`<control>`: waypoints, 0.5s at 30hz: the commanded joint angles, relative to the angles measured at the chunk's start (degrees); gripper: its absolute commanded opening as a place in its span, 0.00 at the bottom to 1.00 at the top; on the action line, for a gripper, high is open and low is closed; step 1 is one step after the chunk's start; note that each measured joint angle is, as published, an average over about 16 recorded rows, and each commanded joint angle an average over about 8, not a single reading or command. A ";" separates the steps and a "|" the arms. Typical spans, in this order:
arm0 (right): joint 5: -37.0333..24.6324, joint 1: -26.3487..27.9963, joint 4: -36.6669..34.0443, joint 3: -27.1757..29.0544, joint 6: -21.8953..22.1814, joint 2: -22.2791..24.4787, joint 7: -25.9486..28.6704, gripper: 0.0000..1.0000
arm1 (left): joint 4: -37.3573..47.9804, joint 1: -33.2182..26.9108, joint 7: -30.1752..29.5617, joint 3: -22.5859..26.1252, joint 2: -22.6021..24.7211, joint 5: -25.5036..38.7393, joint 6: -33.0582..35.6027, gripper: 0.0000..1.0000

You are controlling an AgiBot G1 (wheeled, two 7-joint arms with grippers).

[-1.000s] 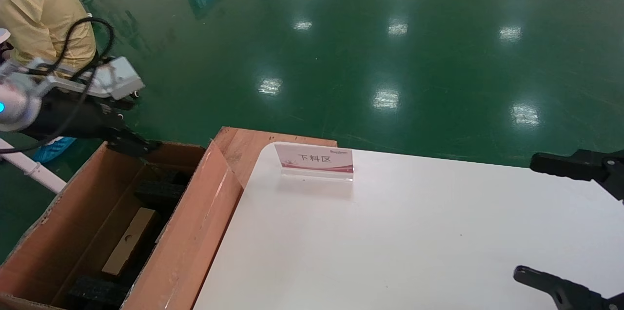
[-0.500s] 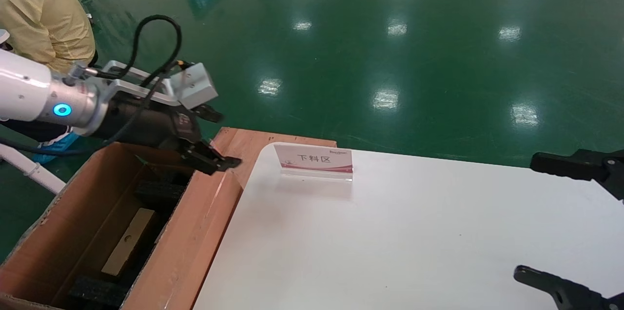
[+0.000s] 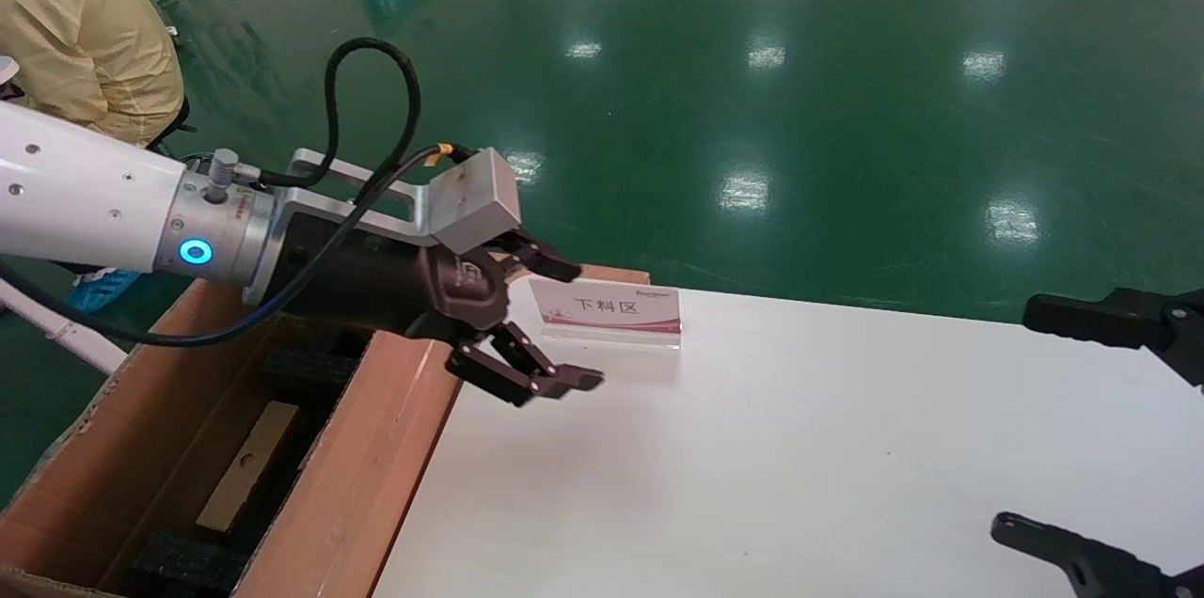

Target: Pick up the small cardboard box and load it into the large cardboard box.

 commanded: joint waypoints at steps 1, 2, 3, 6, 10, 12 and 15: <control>0.00 0.00 0.00 0.00 0.00 0.00 0.00 1.00 | 0.12 2.93 1.54 -3.57 0.61 -1.61 1.10 1.00; -0.01 -0.01 0.00 0.01 0.00 0.00 0.00 1.00 | 0.18 4.42 2.32 -5.38 0.91 -2.43 1.66 1.00; -0.02 -0.01 0.00 0.03 -0.01 -0.01 0.01 1.00 | 0.24 5.84 3.07 -7.12 1.21 -3.21 2.20 1.00; -0.06 -0.03 0.01 0.10 -0.03 -0.03 0.05 1.00 | 0.41 10.24 5.38 -12.48 2.12 -5.63 3.85 1.00; -0.11 -0.06 0.04 0.18 -0.06 -0.06 0.09 1.00 | 0.65 16.13 8.46 -19.66 3.33 -8.86 6.07 1.00; -0.14 -0.07 0.05 0.22 -0.07 -0.08 0.12 1.00 | 0.77 19.04 9.99 -23.21 3.93 -10.46 7.17 1.00; -0.18 -0.08 0.07 0.28 -0.10 -0.10 0.15 1.00 | 0.95 23.43 12.30 -28.57 4.84 -12.87 8.82 1.00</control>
